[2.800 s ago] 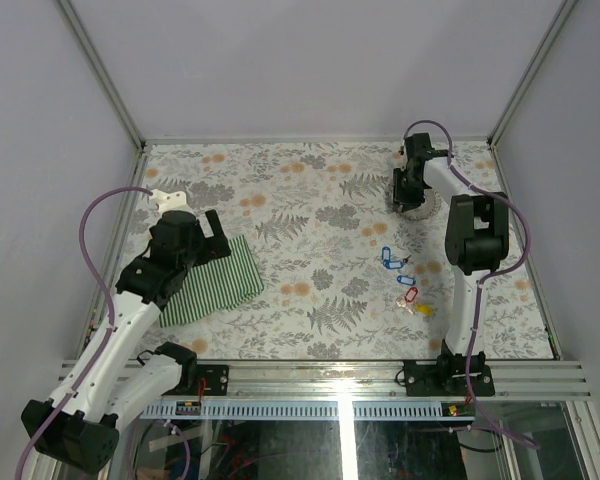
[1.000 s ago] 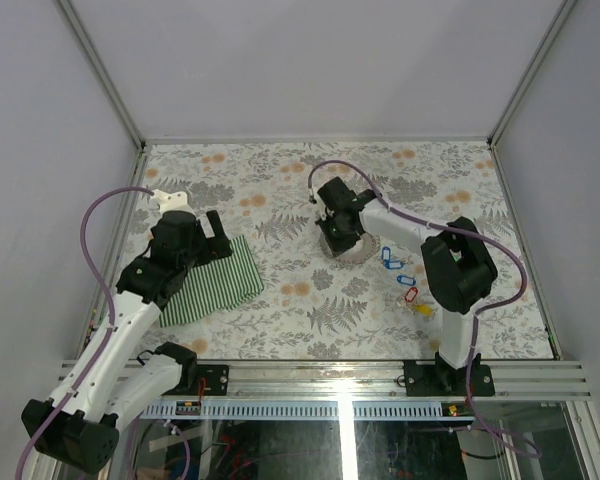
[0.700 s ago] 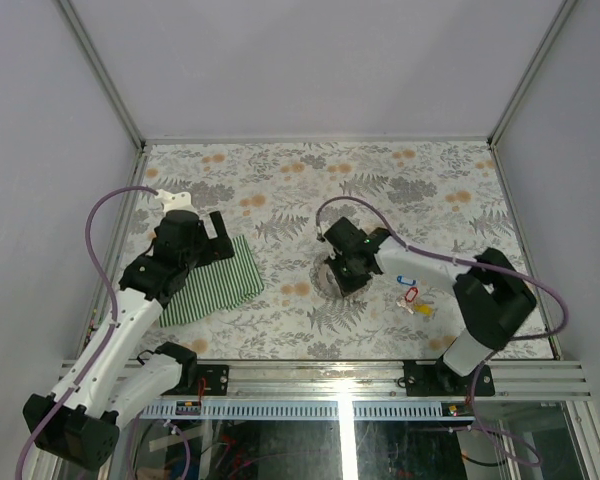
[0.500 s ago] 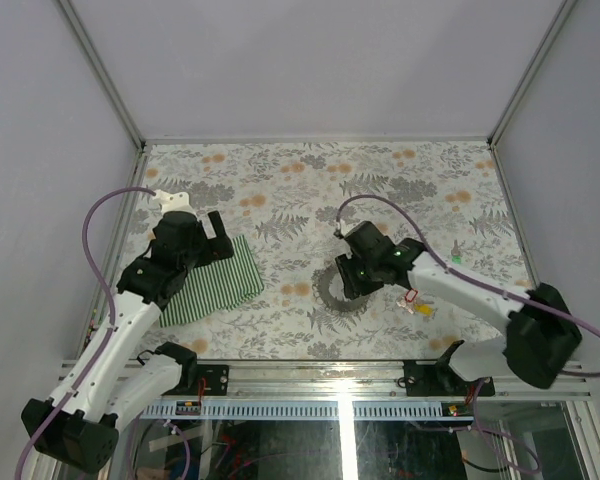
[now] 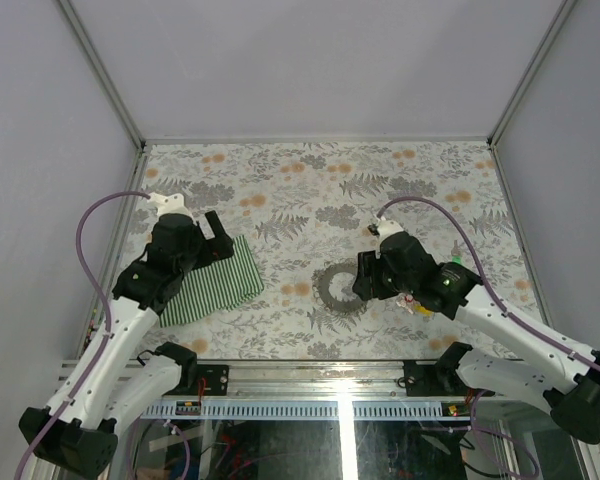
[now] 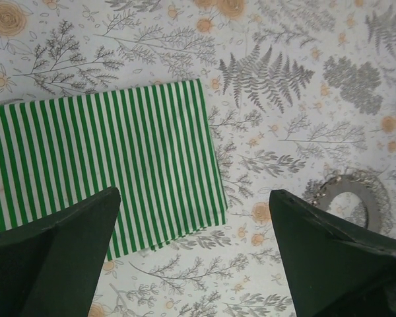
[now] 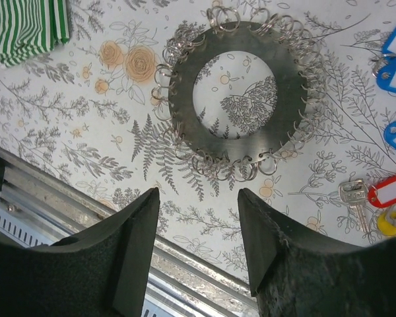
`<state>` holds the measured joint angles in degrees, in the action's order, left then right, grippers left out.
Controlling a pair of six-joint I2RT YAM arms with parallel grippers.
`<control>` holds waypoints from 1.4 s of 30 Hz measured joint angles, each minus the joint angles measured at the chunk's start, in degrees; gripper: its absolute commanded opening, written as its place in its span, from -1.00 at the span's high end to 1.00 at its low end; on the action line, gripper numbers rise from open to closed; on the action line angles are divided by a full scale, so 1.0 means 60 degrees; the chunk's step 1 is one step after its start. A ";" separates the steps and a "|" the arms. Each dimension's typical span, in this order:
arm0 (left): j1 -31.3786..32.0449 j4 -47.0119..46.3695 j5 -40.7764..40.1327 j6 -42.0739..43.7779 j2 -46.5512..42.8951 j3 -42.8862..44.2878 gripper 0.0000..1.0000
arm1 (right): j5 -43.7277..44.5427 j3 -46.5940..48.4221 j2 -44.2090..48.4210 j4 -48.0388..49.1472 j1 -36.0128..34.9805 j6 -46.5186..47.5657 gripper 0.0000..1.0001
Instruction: Put the keys on the keyring
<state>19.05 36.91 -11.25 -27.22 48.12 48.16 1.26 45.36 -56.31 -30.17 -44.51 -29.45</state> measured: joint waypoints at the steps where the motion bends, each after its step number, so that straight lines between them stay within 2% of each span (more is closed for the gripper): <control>1: 0.0000 0.0015 0.0036 -0.0055 -0.0084 0.0000 -0.99 | 0.0073 -0.0022 0.0069 0.0004 0.0000 -0.0117 -0.18; 9: 0.0000 0.0069 0.0135 -0.0102 -0.0386 0.0000 -1.00 | 0.0492 0.0000 -0.0080 -0.0055 -0.0004 -0.0554 -0.17; 14: 0.0000 -0.0025 0.0280 0.0022 -0.0248 -0.0219 -0.99 | 0.0900 0.0725 -0.1424 -0.0047 0.0044 -0.0488 -0.10; 18: 0.0015 -0.0025 0.0342 0.0025 -0.0357 -0.0419 -0.99 | 0.0688 0.1319 -0.2554 0.0353 0.0576 -0.0441 -0.02; 23: 0.0189 -0.0051 0.0477 0.0051 -0.0484 -0.0430 -0.99 | 0.0346 0.1330 -0.3326 0.1191 0.1388 -0.0510 0.14; 28: 0.0375 -0.0095 0.0466 0.0047 -0.1071 -0.0499 -0.99 | 0.0080 0.1424 -0.4277 0.1938 0.1923 -0.0663 0.18; 35: 0.0576 -0.0153 0.0459 0.0047 -0.0929 -0.0503 -1.00 | -0.0266 0.2062 -0.5650 0.2157 0.2000 -0.0776 0.25; 42: 0.0579 -0.0153 0.0474 0.0047 -0.0627 -0.0503 -1.00 | -0.0357 0.2262 -0.6175 0.2160 0.2000 -0.0838 0.26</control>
<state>22.52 35.99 -8.40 -26.94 44.36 45.15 -0.89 58.94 -93.36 -17.21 -32.51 -34.48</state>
